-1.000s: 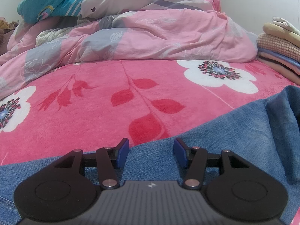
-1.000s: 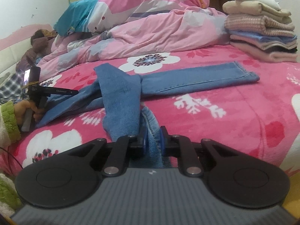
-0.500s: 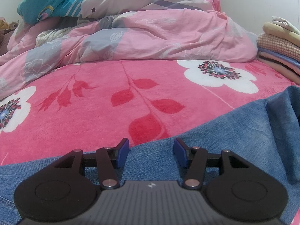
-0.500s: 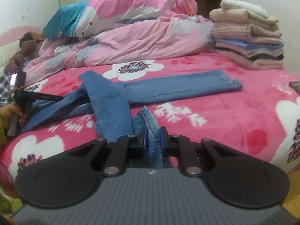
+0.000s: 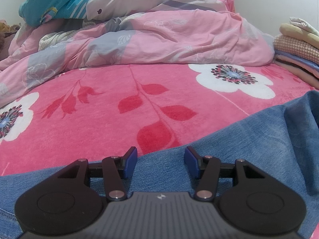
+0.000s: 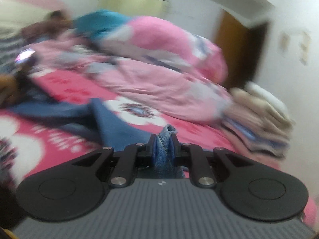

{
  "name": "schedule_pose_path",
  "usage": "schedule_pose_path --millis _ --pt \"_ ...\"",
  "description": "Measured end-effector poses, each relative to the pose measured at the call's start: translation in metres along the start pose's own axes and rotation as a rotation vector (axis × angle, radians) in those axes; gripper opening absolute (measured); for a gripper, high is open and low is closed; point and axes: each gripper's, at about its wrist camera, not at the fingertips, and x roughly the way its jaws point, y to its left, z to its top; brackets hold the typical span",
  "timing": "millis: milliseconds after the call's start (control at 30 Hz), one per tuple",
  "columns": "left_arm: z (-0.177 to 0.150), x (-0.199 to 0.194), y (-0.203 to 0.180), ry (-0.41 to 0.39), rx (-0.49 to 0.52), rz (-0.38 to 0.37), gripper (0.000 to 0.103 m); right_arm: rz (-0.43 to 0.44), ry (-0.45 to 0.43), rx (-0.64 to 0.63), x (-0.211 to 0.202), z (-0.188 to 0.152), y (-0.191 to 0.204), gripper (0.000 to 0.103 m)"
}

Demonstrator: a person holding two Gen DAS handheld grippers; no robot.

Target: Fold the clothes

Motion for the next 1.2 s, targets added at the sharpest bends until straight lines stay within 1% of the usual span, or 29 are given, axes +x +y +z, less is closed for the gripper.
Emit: schedule_pose_path --millis 33,100,167,233,300,400,533,600,667,733,900,967,1067,1100,1200 --pt "0.000 0.000 0.000 0.000 0.001 0.001 0.054 0.017 0.001 -0.018 -0.002 -0.001 0.007 0.012" --pt "0.000 0.000 0.000 0.000 0.003 0.002 0.054 0.018 -0.006 -0.039 -0.006 -0.003 0.014 0.012" --pt "0.000 0.000 -0.001 0.000 0.005 0.004 0.054 -0.017 -0.019 0.010 -0.011 -0.002 0.002 0.012" --pt "0.000 0.000 -0.001 0.000 0.006 0.006 0.054 -0.064 -0.033 0.081 -0.009 0.001 -0.022 0.012" --pt "0.000 0.000 -0.001 0.000 0.006 0.006 0.054 -0.093 -0.050 0.166 -0.003 0.004 -0.053 0.012" --pt "0.000 0.000 -0.001 -0.001 0.006 0.008 0.054 -0.122 -0.066 0.267 0.021 0.008 -0.100 0.011" --pt "0.000 0.000 -0.001 -0.003 0.006 0.009 0.054 -0.103 -0.136 0.355 0.050 0.021 -0.148 0.011" --pt "-0.001 0.000 -0.002 -0.004 0.005 0.008 0.054 -0.069 -0.174 0.389 0.052 0.019 -0.166 0.011" --pt "-0.001 0.000 -0.002 -0.007 0.004 0.008 0.054 -0.062 -0.164 0.428 0.054 0.005 -0.181 0.011" --pt "-0.001 0.000 -0.001 -0.009 0.003 0.007 0.055 -0.055 -0.124 0.491 0.055 -0.022 -0.192 0.011" --pt "-0.001 0.000 -0.001 -0.009 0.005 0.008 0.055 -0.039 0.104 0.661 0.077 -0.108 -0.212 0.014" --pt "-0.001 0.000 -0.002 -0.009 0.005 0.009 0.055 -0.088 0.179 0.693 0.084 -0.128 -0.212 0.015" --pt "-0.001 0.000 -0.002 -0.009 0.005 0.009 0.055 -0.180 0.187 0.785 0.077 -0.139 -0.221 0.022" --pt "-0.001 0.000 -0.002 -0.009 0.005 0.010 0.055 -0.190 0.167 0.782 0.075 -0.132 -0.221 0.023" --pt "-0.001 0.000 -0.002 -0.011 0.005 0.010 0.055 -0.217 0.108 0.773 0.068 -0.114 -0.222 0.024"
